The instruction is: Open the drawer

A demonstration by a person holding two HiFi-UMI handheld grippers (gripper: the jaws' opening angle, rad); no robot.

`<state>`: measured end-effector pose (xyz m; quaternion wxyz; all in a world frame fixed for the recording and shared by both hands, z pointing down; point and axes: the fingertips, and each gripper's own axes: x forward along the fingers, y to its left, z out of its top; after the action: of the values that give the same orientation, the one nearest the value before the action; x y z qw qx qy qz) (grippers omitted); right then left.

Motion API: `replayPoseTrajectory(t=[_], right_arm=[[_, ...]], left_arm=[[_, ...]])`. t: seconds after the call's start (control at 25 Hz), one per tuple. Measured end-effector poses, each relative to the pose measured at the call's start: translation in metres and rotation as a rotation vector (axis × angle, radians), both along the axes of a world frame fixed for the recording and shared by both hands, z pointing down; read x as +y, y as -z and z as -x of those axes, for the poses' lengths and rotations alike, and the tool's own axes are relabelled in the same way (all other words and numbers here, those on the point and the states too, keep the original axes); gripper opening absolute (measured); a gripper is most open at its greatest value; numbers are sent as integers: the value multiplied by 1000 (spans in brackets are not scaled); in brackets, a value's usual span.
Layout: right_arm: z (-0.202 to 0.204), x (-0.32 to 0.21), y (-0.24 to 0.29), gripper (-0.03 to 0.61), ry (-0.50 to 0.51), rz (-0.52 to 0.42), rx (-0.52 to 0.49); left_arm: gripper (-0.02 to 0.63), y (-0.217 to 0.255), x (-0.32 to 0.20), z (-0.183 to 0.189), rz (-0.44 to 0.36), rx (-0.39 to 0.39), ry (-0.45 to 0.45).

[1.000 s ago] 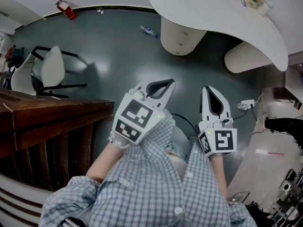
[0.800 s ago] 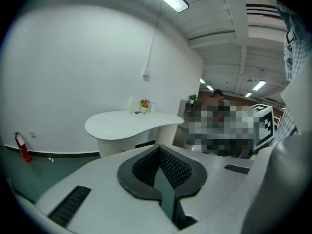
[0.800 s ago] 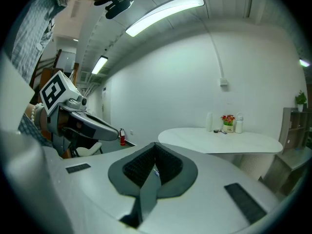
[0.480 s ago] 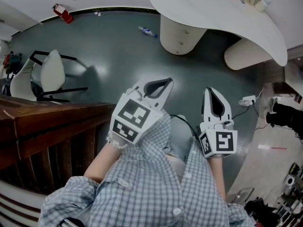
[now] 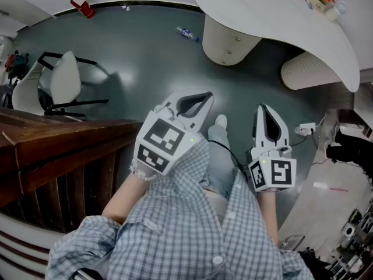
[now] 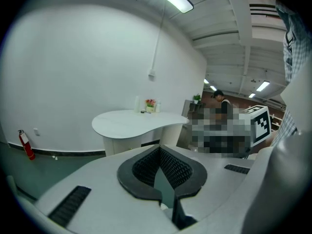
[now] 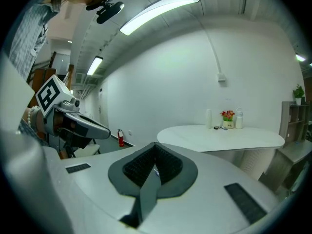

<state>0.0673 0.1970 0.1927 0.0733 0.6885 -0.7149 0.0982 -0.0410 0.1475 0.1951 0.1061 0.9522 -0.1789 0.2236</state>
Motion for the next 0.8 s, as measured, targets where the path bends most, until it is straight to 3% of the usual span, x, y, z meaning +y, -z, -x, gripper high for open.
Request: replayPoseTrajectory(t=[0.52, 0.8], right_arm=[[-52, -73, -12, 9, 114, 34, 16], [-80, -108, -49, 9, 194, 105, 35]], left_arm=[[3, -1, -58, -43, -1, 1, 127], [3, -12, -83, -59, 19, -14, 246]])
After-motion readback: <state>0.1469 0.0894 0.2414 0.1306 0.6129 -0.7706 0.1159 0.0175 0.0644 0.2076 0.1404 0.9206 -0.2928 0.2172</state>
